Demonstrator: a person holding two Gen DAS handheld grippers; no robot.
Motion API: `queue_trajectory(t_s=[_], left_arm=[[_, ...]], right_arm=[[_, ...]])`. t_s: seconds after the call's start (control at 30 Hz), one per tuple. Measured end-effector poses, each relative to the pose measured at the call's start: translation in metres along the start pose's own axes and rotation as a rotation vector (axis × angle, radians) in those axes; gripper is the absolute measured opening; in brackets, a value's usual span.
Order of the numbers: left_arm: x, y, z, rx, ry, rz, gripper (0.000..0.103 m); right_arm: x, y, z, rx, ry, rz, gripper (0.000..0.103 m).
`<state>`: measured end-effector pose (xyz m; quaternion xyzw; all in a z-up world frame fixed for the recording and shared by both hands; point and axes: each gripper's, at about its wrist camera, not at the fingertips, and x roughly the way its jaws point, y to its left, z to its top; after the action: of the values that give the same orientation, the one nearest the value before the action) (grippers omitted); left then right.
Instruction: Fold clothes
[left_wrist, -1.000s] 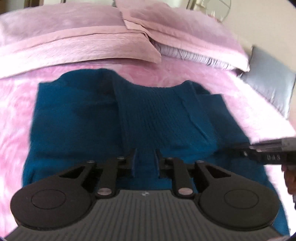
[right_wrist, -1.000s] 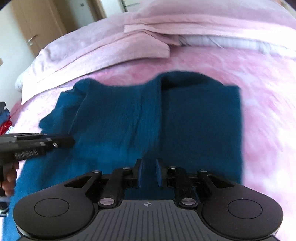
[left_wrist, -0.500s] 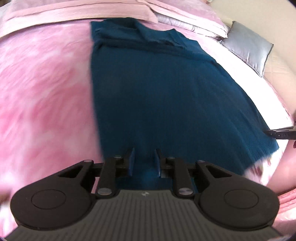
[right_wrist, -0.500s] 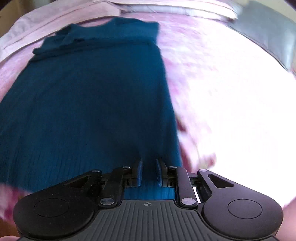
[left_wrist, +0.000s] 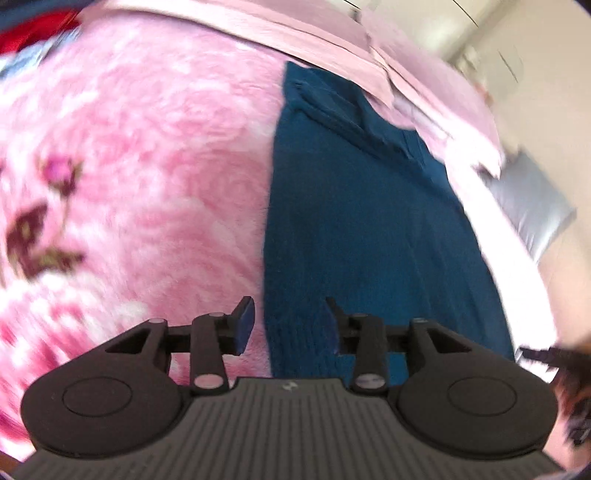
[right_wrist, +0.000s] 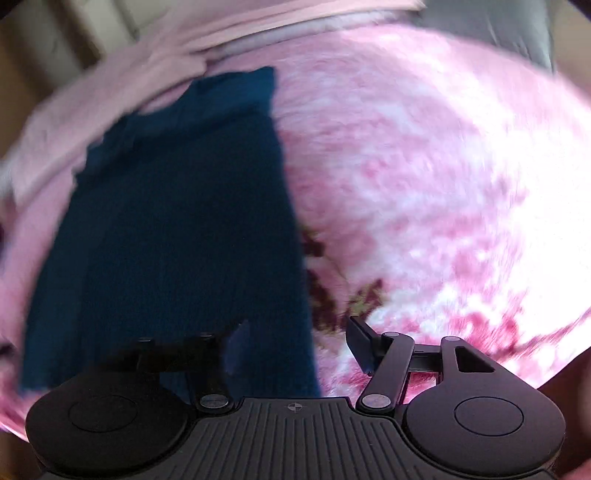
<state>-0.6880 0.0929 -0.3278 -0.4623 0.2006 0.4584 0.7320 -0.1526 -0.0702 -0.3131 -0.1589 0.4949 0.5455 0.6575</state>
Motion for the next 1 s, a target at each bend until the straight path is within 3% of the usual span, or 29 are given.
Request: queue_trajectory(t_s=[0.13,0.37,0.5,0.63,0.73,0.9,1.0], left_arm=[[0.007,0.022,-0.013,-0.068,-0.051,-0.066,0.039],[0.007,0.050,-0.029,-0.123,-0.112,-0.268,0.045],[0.009,0.052,-0.035,-0.153,-0.129,-0.331,0.045],[0.027,0.051,-0.020,-0.216,-0.083,-0.423,0.049],[0.056,0.050,-0.005,-0.270,-0.070,-0.407,0.028],[0.072,0.054,0.006,-0.336,-0.016,-0.439,0.021],[0.065,0.051,-0.002,-0.269,0.025,-0.454,0.021]], right_arm=[[0.011,-0.050,-0.002,0.181,-0.001,0.197,0.062],[-0.001,-0.088,-0.015,0.233,-0.097,0.419,0.061],[-0.005,-0.092,-0.030,0.285,-0.122,0.482,0.061],[0.022,-0.088,-0.015,0.415,-0.015,0.573,0.061],[0.043,-0.084,0.003,0.418,0.014,0.597,0.060],[0.065,-0.083,0.031,0.414,0.036,0.619,0.047],[0.070,-0.080,0.033,0.364,0.056,0.620,0.044]])
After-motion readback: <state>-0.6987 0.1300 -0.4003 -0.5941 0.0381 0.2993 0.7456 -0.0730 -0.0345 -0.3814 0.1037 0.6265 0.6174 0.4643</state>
